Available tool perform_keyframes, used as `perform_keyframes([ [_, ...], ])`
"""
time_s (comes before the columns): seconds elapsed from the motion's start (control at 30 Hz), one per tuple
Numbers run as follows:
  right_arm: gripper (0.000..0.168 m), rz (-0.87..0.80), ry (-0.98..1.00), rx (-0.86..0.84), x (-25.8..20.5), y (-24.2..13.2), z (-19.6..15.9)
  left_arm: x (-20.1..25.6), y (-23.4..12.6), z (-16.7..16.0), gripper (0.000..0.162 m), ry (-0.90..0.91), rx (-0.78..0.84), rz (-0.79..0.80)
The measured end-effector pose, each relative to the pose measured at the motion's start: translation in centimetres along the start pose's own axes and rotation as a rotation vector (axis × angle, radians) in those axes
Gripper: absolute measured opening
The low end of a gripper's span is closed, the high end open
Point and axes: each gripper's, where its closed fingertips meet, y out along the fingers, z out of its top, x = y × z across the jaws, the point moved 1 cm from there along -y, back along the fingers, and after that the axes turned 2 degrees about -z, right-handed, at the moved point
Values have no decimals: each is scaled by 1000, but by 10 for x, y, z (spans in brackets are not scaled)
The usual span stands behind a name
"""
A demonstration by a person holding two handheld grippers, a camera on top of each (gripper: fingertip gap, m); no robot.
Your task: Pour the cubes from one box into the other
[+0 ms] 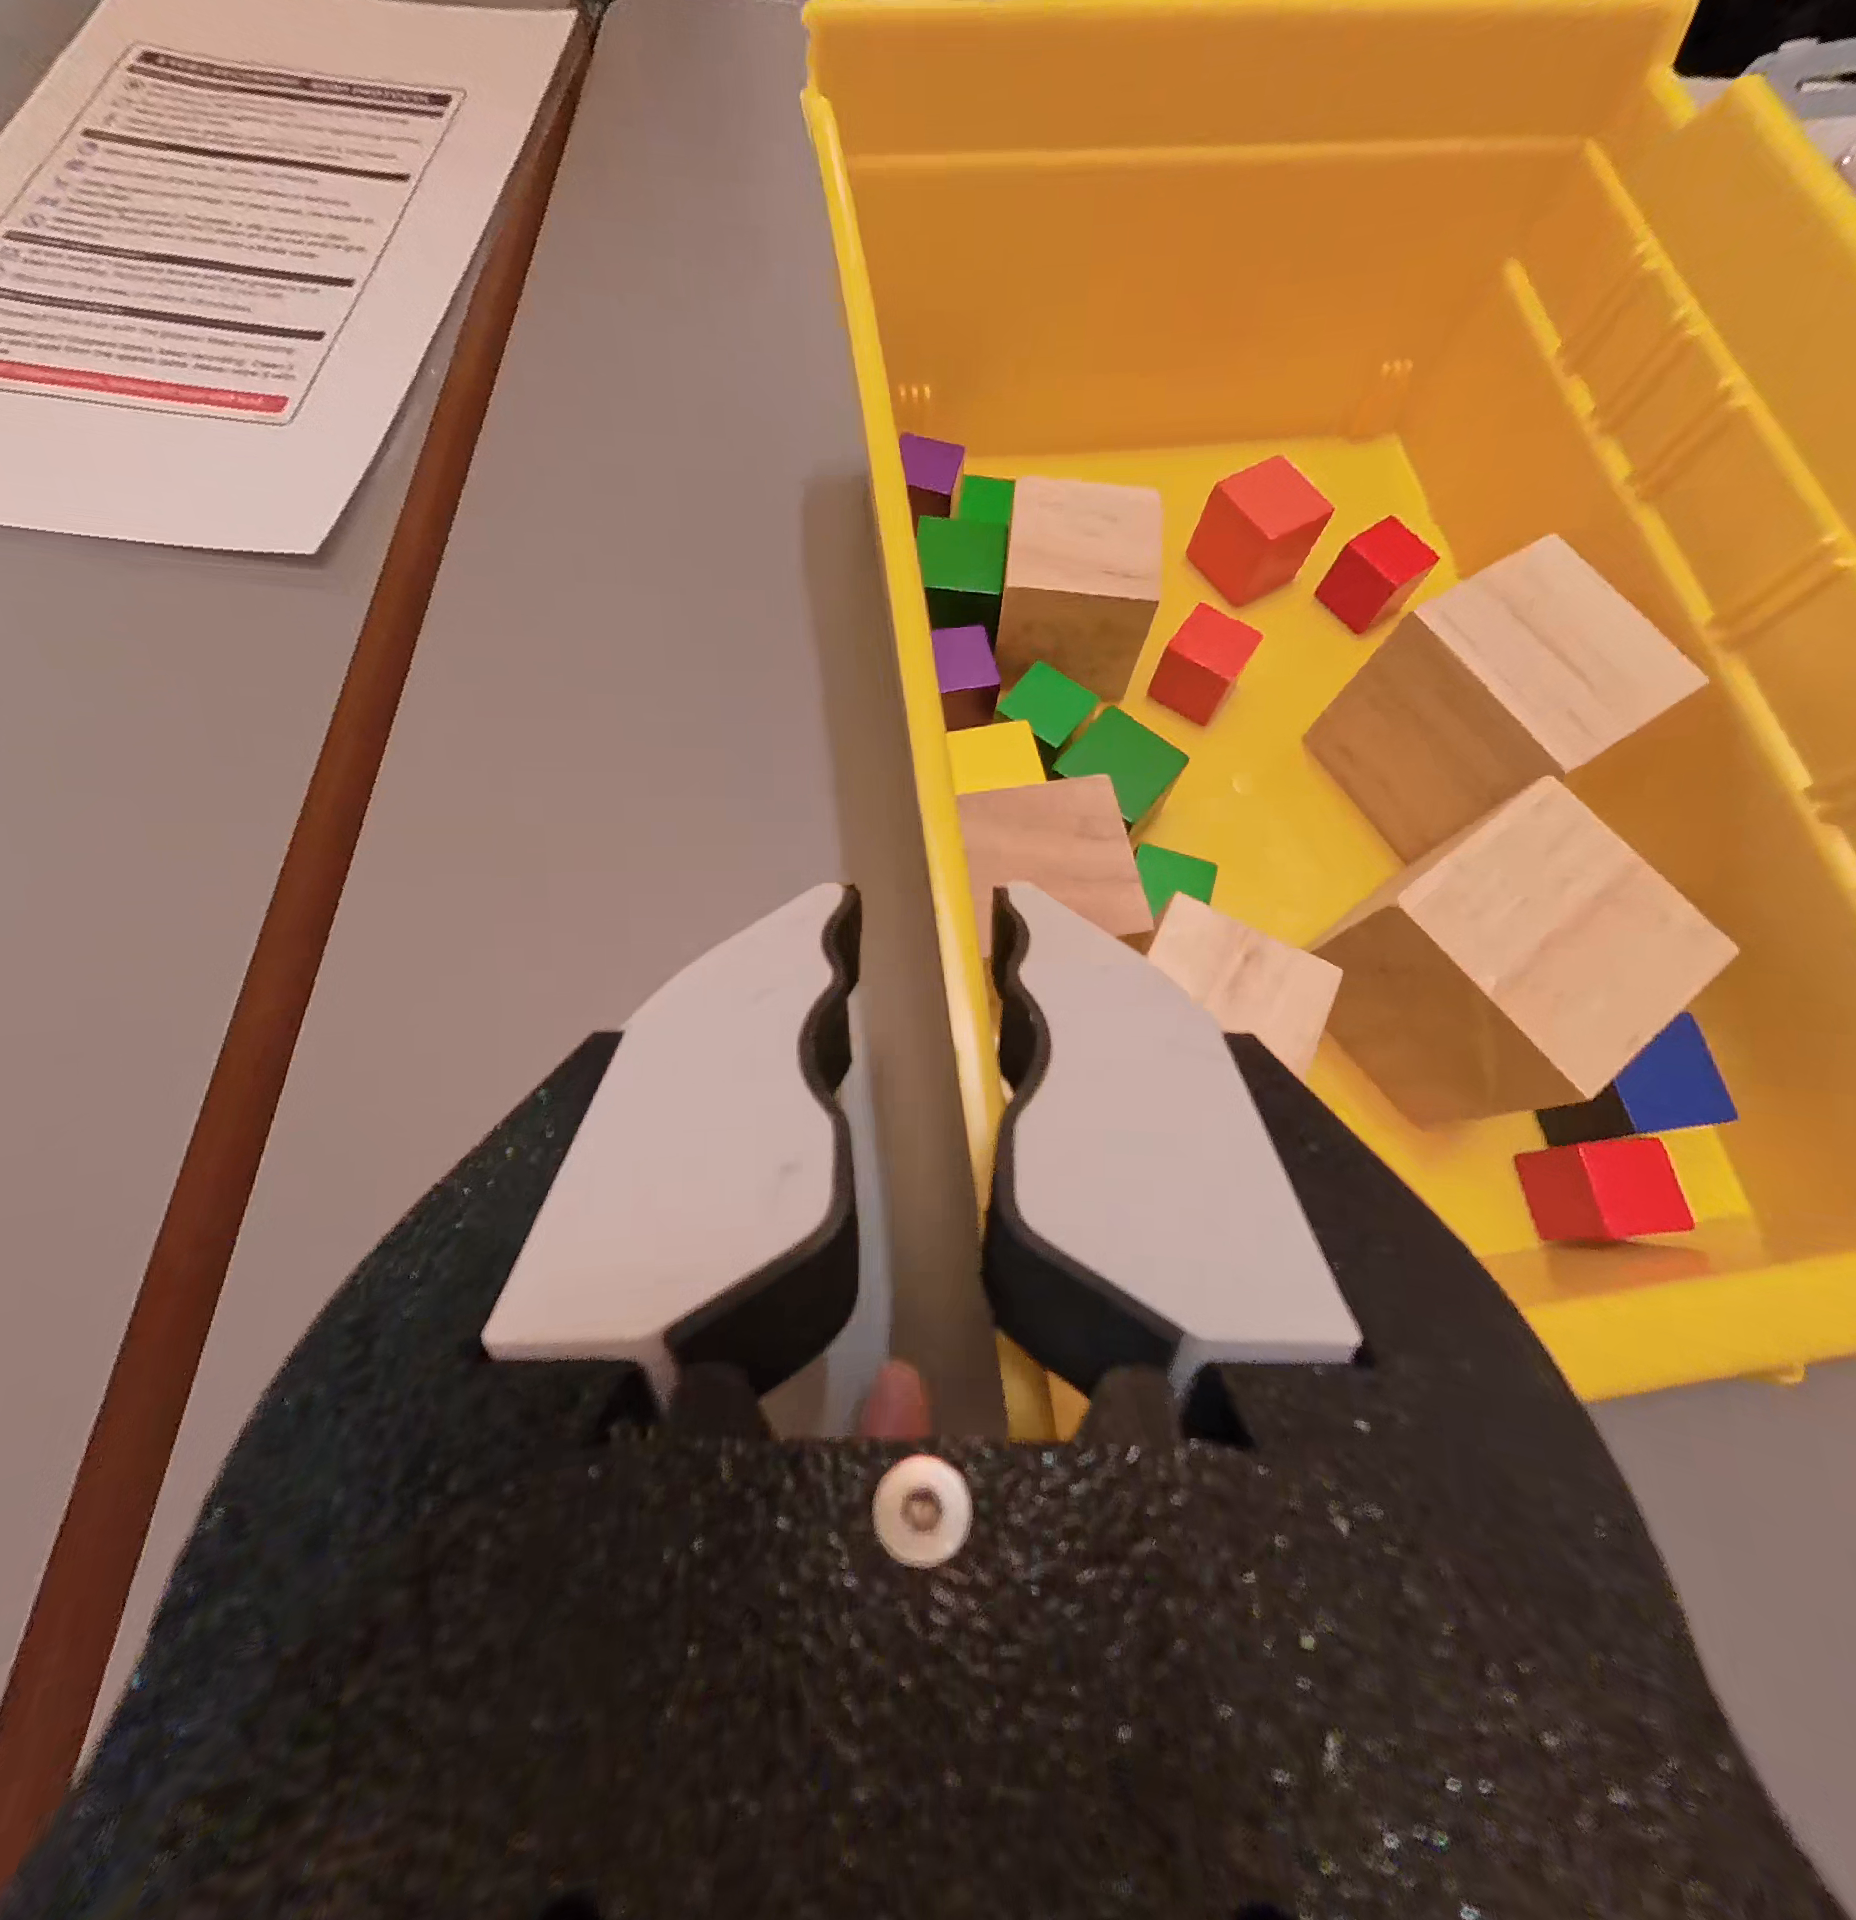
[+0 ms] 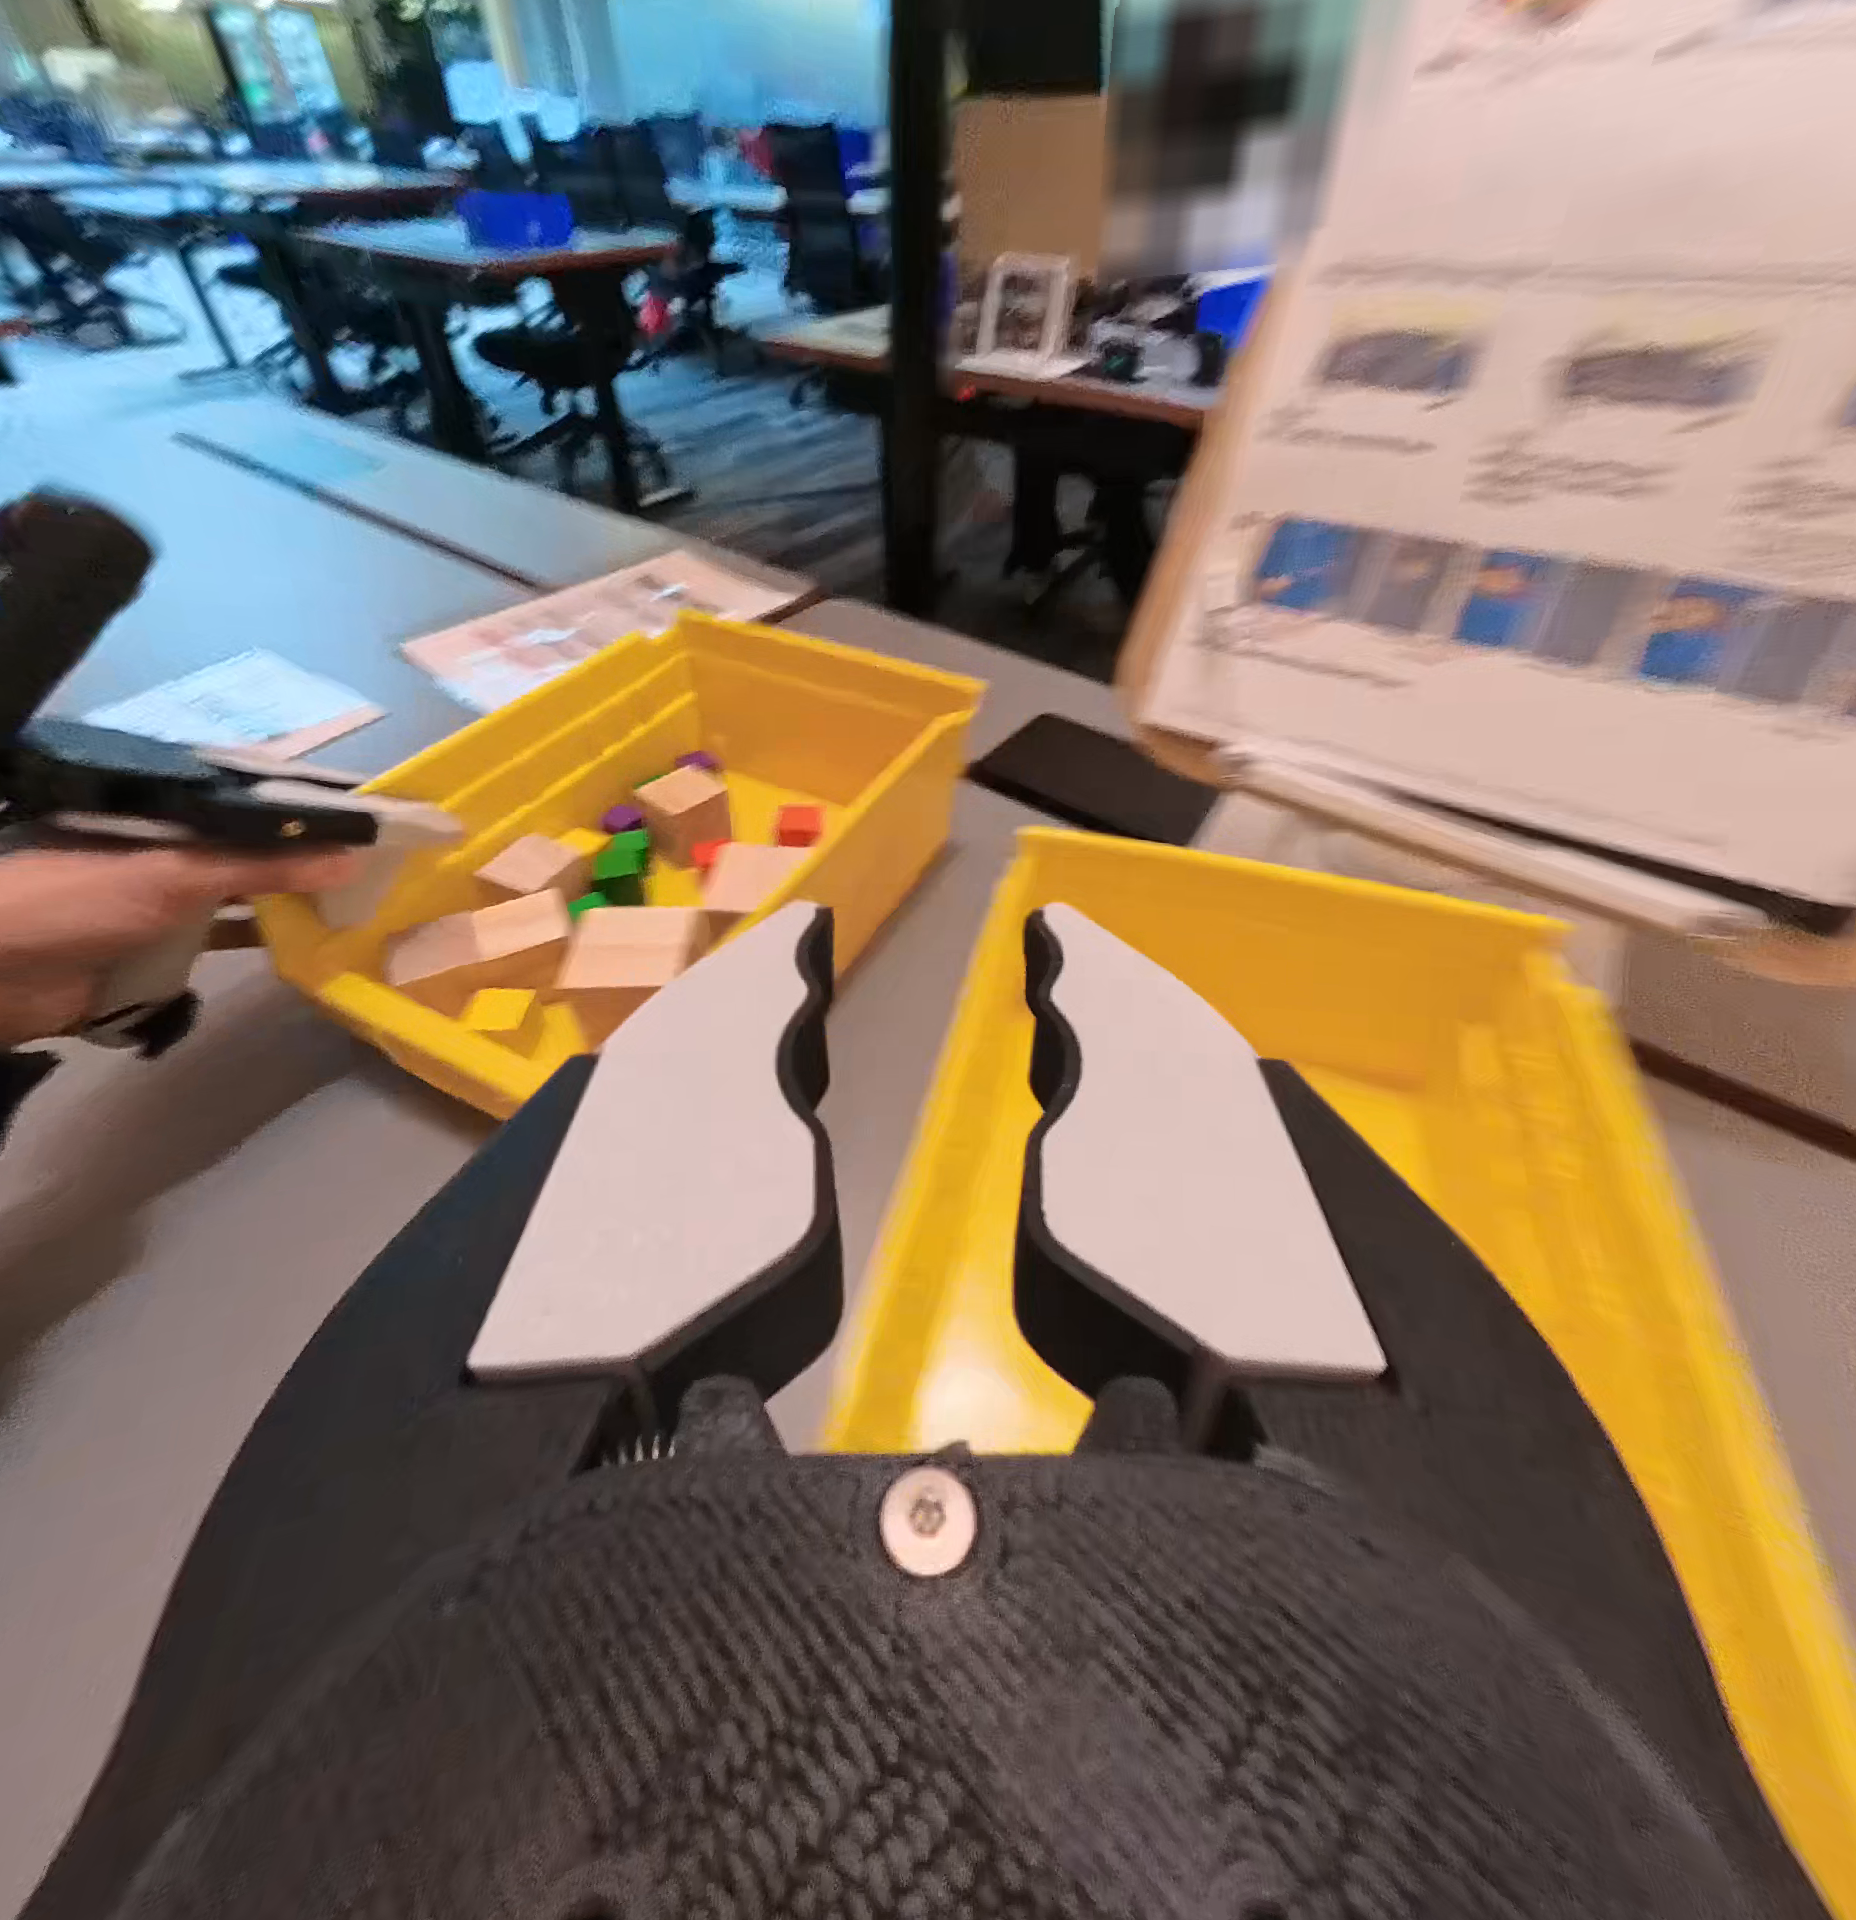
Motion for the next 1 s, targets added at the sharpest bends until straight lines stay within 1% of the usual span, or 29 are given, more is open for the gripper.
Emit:
perform_keyframes([
  [0.03,32,-68,-35,24,29,-18,5,-1,0,0,25,-1,8,12],
  [0.07,31,-172,-107,28,64,-32,3,-2,-1,0,26,0,13,26],
  [0.1,36,-273,-171,11,100,-44,-5,-3,-1,0,26,8,15,37],
  [0.13,41,-321,-207,-8,130,-50,-15,-4,-1,1,28,20,16,55],
  [0.17,40,-312,-195,-38,152,-52,-30,-5,-1,1,29,33,22,67],
  [0.2,38,-257,-142,-55,166,-50,-45,-5,-1,2,29,42,31,69],
  [0.23,39,-213,-59,-44,176,-48,-55,-5,-1,2,30,44,41,68],
  [0.27,42,-175,14,-57,183,-45,-66,-5,-1,3,31,40,52,65],
  [0.3,48,-126,42,-106,185,-42,-81,-5,-1,3,31,31,60,60],
  [0.33,56,-111,32,-164,188,-38,-96,-5,-1,3,31,22,65,53],
  [0.37,58,-133,6,-209,193,-34,-109,-4,-1,3,31,17,70,46],
  [0.43,47,-119,-43,-247,193,-23,-127,-4,-1,4,32,0,85,38],
  [0.47,31,-102,-58,-273,191,-19,-134,-5,-1,4,32,-15,88,41],
  [0.5,8,-116,-82,-283,194,-17,-139,-5,-2,4,32,-25,91,44],
  [0.53,8,-128,-94,-267,197,-17,-139,-5,-2,3,33,-34,95,46],
  [0.63,6,-139,-14,-301,209,-25,-141,-6,-3,3,35,-54,98,46],
  [0.77,6,-214,45,-305,256,-60,-148,-5,-3,3,35,-68,101,46],
  [1.0,5,-442,176,-304,386,-163,-171,-4,-2,3,35,-92,112,23],
])
